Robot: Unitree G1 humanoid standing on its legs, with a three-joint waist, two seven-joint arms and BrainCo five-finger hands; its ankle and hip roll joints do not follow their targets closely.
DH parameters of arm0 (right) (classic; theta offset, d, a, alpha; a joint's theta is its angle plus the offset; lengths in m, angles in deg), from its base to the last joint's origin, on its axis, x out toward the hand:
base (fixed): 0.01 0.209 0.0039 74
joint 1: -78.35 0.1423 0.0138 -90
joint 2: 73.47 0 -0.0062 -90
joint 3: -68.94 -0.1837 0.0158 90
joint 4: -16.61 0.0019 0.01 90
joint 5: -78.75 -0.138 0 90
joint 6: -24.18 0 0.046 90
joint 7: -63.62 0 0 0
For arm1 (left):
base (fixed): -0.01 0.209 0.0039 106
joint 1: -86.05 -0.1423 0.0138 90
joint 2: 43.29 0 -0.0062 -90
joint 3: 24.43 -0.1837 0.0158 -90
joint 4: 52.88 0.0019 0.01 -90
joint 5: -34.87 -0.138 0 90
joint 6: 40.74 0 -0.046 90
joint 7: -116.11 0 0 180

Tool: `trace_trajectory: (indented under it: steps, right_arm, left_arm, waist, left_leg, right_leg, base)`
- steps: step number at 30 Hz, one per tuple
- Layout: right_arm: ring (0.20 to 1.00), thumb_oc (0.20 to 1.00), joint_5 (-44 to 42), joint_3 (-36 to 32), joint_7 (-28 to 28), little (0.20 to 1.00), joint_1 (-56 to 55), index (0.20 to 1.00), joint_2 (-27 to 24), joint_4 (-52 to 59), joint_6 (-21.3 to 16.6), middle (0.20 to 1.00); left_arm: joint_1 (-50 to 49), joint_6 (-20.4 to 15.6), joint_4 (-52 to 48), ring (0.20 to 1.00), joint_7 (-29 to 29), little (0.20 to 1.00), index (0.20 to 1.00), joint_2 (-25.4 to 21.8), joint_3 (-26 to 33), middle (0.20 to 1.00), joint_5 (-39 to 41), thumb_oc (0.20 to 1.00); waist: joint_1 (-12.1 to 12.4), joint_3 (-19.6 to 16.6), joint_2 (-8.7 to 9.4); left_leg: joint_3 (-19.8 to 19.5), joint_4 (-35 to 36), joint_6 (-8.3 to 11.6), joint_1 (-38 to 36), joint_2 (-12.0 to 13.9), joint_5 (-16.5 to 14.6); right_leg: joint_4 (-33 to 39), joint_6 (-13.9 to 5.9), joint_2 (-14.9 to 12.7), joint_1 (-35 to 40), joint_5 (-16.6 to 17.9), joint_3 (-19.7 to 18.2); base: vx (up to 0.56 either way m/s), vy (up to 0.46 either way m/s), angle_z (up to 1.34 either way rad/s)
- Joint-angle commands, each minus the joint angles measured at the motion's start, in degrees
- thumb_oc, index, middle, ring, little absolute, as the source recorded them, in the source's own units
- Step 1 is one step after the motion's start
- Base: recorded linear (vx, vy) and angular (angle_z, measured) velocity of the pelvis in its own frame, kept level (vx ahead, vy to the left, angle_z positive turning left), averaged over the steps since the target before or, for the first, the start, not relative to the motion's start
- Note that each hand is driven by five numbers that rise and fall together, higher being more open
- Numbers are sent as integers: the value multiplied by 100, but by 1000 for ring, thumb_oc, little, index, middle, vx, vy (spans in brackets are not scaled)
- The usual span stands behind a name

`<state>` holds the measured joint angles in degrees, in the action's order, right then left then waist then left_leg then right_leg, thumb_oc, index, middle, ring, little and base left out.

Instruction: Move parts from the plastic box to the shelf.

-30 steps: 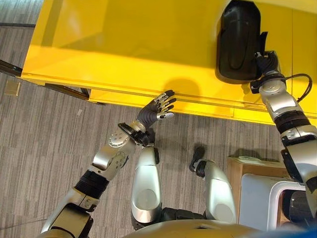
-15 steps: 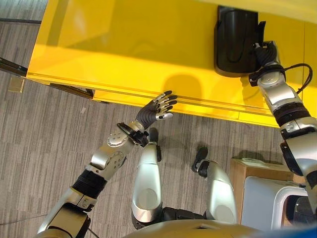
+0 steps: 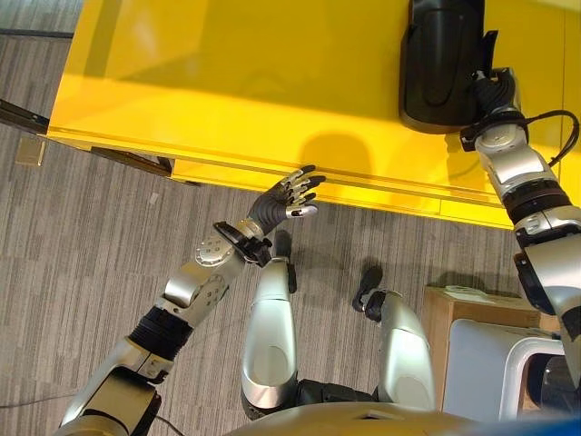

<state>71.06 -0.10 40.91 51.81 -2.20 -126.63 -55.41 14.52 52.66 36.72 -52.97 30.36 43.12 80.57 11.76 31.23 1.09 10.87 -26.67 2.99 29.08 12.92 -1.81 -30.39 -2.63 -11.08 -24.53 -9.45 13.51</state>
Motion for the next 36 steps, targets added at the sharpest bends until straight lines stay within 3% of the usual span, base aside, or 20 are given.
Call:
trace_trajectory:
  steps: [1, 18, 36]
  right_arm:
    - [200, 200, -147, 148, -145, 200, 197, 200, -430, -179, 95, 200]
    - [200, 200, 121, 43, -249, 200, 32, 200, -944, -290, 165, 200]
    - [200, 200, 1699, 634, -89, 200, 165, 200, -1206, -340, 130, 200]
  left_arm:
    - [33, -248, -387, 1000, 35, 1000, 1000, 31, -75, 1000, 166, 1000]
    - [-60, -351, -452, 1000, 31, 1000, 1000, -197, 16, 1000, 196, 1000]
    - [-107, -426, -383, 1000, 255, 1000, 1000, -332, 80, 1000, 171, 1000]
  waist:
    - [9, -144, -70]
    - [-87, -144, -77]
    - [-42, -144, -68]
  left_leg:
    - [-38, 24, -1, -252, -287, -306]
    - [18, 0, 31, -165, -208, -291]
    - [18, 43, 73, -127, -133, -211]
  right_leg:
    - [-616, -220, 100, -162, -87, 585]
    - [-628, -229, 130, -266, -92, 550]
    - [-574, -241, 96, -267, -44, 612]
  base:
    - [0, 0, 0]
    - [-4, -12, -2]
    - [-1, -2, 0]
